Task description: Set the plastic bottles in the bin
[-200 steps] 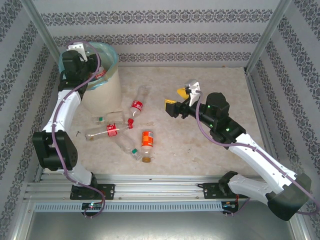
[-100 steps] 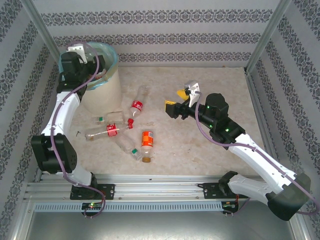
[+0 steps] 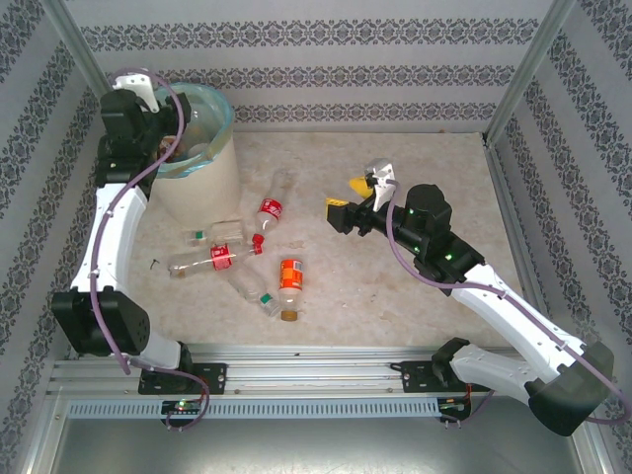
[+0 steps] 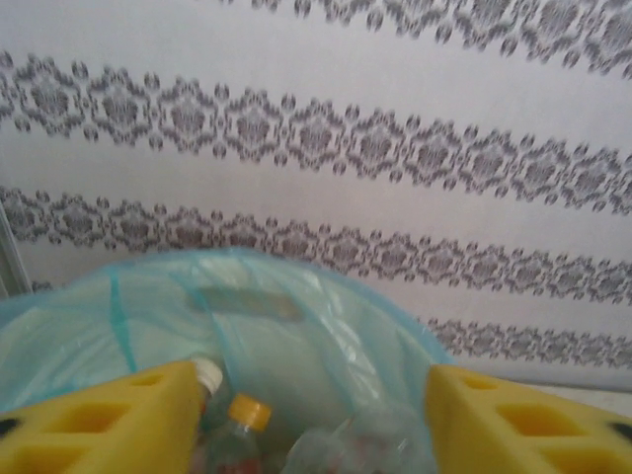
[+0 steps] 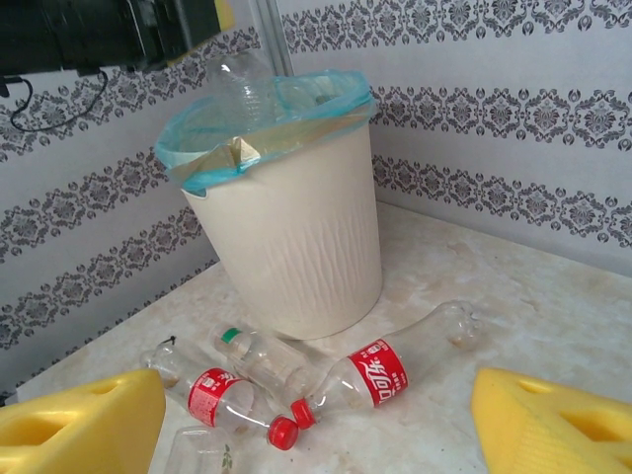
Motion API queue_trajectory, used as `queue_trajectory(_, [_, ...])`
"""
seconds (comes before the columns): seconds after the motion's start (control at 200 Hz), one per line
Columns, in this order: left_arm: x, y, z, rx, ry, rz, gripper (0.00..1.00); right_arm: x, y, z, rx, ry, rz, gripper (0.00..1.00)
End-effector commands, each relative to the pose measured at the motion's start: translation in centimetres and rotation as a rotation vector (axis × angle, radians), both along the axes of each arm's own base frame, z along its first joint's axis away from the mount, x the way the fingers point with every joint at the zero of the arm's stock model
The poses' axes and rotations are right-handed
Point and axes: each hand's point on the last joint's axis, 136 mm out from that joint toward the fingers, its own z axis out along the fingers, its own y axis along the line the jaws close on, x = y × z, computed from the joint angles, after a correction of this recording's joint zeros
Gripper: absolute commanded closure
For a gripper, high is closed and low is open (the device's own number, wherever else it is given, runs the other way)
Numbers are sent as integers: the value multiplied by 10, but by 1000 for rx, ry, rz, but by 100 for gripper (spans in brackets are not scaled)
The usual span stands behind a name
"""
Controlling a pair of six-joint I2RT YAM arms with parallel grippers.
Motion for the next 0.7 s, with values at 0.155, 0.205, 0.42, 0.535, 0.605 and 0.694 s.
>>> queue_trajectory(0.155, [-7,3,-74,2,220,1,59,-1,3,-11,-7,22,3,19])
queue_trajectory(0.205, [-8,4,-84,8,240,3,59,0,4,-12,-6,26,3,19])
queue_trajectory(0.42, [-10,9,-118,51,356,12,60,1,6,-16,-11,38,9,19])
queue_trajectory(0.535, [-9,9,-133,63,394,6,60,2,6,-17,-11,38,6,19])
queue_trajectory(0.605, [-8,10,-147,73,441,1,60,2,7,-18,-11,41,10,19])
queue_trajectory(0.694, [-7,10,-163,70,488,-4,60,1,7,-19,-13,42,11,19])
